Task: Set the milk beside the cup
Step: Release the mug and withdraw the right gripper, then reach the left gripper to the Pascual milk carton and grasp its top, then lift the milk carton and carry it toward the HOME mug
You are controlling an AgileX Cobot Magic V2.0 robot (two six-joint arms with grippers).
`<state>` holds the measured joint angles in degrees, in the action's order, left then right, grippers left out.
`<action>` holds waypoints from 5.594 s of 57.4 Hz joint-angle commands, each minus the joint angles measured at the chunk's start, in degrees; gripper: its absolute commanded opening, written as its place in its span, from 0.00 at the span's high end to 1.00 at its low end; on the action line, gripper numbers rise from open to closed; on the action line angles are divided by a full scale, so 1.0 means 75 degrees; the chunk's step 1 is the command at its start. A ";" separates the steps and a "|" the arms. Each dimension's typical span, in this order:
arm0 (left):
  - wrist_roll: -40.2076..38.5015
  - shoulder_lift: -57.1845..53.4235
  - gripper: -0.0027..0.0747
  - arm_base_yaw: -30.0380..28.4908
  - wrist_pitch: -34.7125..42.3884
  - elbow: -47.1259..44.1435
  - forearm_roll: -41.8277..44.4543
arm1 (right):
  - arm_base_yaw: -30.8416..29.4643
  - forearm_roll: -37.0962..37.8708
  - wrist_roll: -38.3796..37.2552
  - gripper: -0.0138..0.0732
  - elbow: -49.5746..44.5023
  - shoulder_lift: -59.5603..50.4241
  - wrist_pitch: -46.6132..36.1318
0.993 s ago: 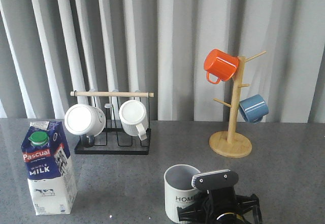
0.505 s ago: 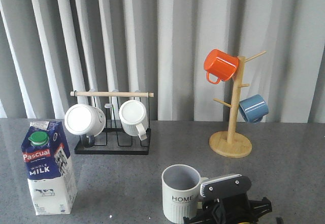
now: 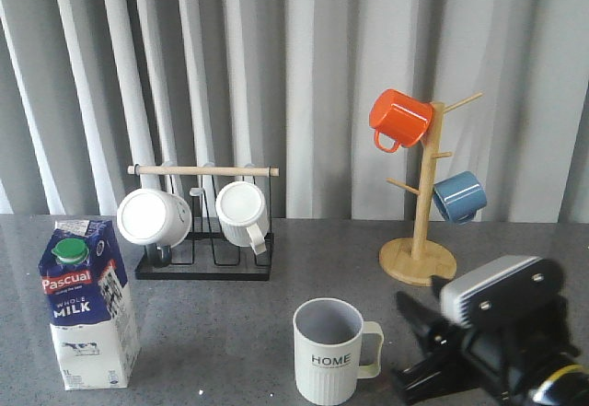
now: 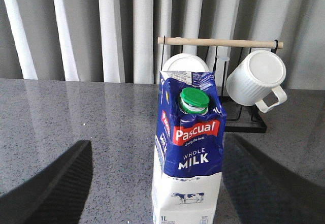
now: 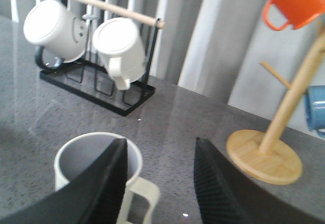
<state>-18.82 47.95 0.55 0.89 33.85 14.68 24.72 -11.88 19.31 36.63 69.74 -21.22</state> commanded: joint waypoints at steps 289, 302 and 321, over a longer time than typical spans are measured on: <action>0.8820 0.5438 0.83 0.4980 0.6022 0.3632 -1.0226 | -0.3426 0.3371 -0.3549 0.85 -0.1320 -0.4233 0.0765; 0.8811 0.6597 0.83 0.5639 0.6025 0.4498 -1.0666 | -0.3426 0.3371 -0.3549 0.85 -0.1320 -0.4233 0.0765; 0.8076 0.7370 0.83 0.5886 0.6409 0.4618 -1.1139 | -0.3426 0.3371 -0.3549 0.85 -0.1320 -0.4233 0.0765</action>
<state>44.50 105.62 44.40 44.41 66.74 -69.01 -0.73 13.40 -7.74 25.18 38.06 -11.57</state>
